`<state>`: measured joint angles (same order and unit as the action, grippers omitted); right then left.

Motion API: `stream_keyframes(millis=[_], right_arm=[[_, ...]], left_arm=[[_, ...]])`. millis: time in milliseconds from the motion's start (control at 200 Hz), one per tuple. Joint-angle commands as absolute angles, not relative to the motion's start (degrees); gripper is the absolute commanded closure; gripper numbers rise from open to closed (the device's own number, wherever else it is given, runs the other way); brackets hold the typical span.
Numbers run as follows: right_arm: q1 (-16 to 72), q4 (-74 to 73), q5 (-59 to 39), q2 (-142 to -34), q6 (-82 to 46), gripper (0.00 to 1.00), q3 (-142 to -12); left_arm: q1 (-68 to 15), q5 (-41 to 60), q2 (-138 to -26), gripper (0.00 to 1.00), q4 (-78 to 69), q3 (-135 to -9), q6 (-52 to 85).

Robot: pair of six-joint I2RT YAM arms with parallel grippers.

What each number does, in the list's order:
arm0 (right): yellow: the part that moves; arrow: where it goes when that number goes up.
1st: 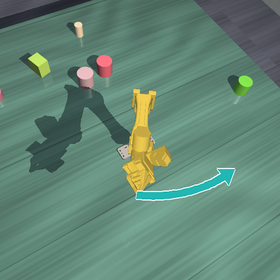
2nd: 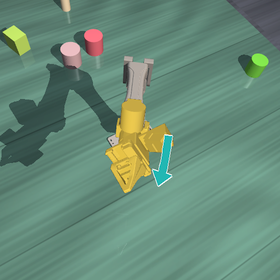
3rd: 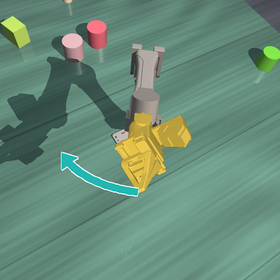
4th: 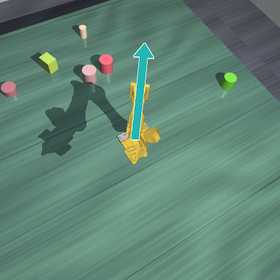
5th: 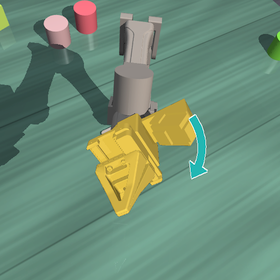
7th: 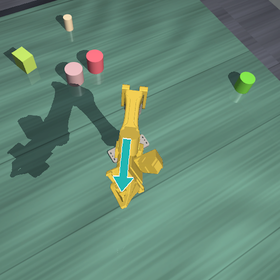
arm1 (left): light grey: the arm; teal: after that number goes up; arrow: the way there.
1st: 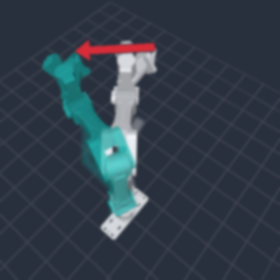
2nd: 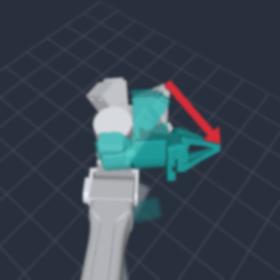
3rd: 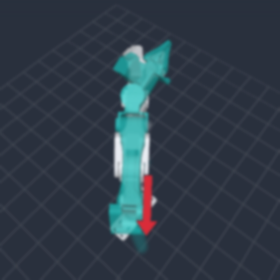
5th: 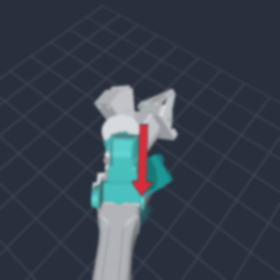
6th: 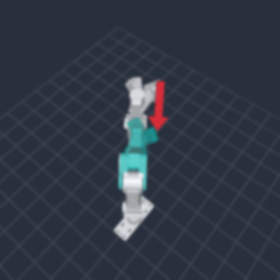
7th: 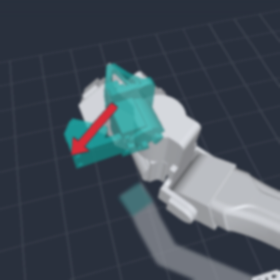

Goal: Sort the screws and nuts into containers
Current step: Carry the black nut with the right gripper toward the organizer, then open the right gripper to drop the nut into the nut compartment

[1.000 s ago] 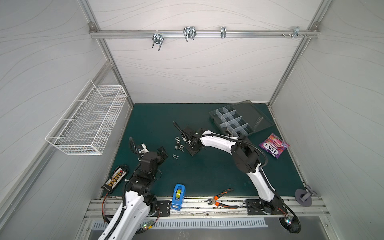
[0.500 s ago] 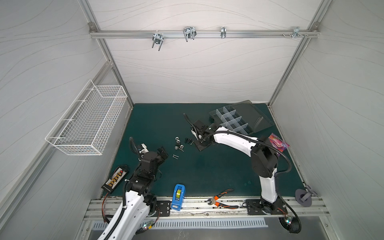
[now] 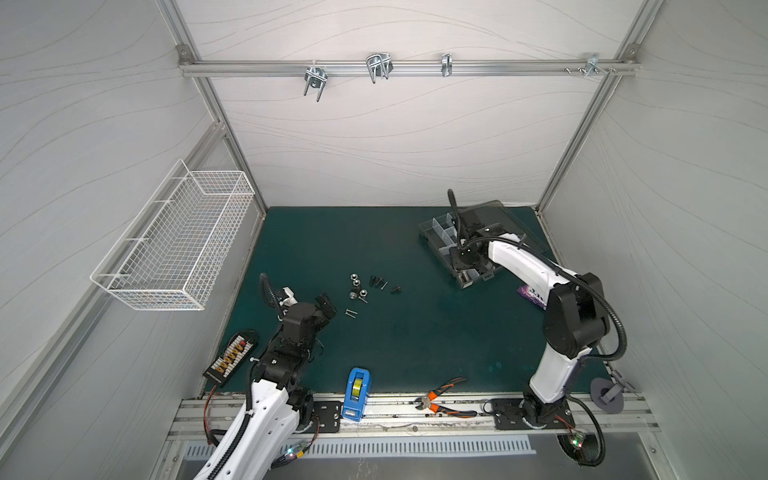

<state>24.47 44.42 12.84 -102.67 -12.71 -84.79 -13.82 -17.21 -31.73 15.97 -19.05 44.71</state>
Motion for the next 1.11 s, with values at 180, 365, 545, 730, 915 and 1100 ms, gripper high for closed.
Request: stream_keyframes(millis=[180,365,545,730,915,1100], right_arm=[[18.0,43.9,12.1,-104.4,-12.8,0.97,-84.6],[16.4,44.4,13.3,-108.0,-11.6,0.95,-86.4],[15.3,44.1,12.6,-109.6,-11.4,0.92,-86.3],[15.1,44.1,11.5,-110.2,-11.4,0.8,-85.7],[15.1,44.1,11.1,-110.1,-11.6,0.63,-84.8],[15.1,44.4,11.2,-109.1,-11.7,0.57,-84.6]], left_arm=[[-13.9,-17.1,-32.5,0.0,13.7,-19.9,45.3],[-13.9,-17.0,-32.6,0.0,13.6,-19.9,45.3],[-13.9,-17.2,-33.0,0.0,13.5,-20.3,45.2],[-13.9,-17.1,-34.2,0.0,12.8,-20.7,45.2],[-13.9,-16.6,-35.3,0.0,12.3,-21.2,45.0],[-13.9,-16.4,-35.4,0.0,12.3,-21.3,44.9]])
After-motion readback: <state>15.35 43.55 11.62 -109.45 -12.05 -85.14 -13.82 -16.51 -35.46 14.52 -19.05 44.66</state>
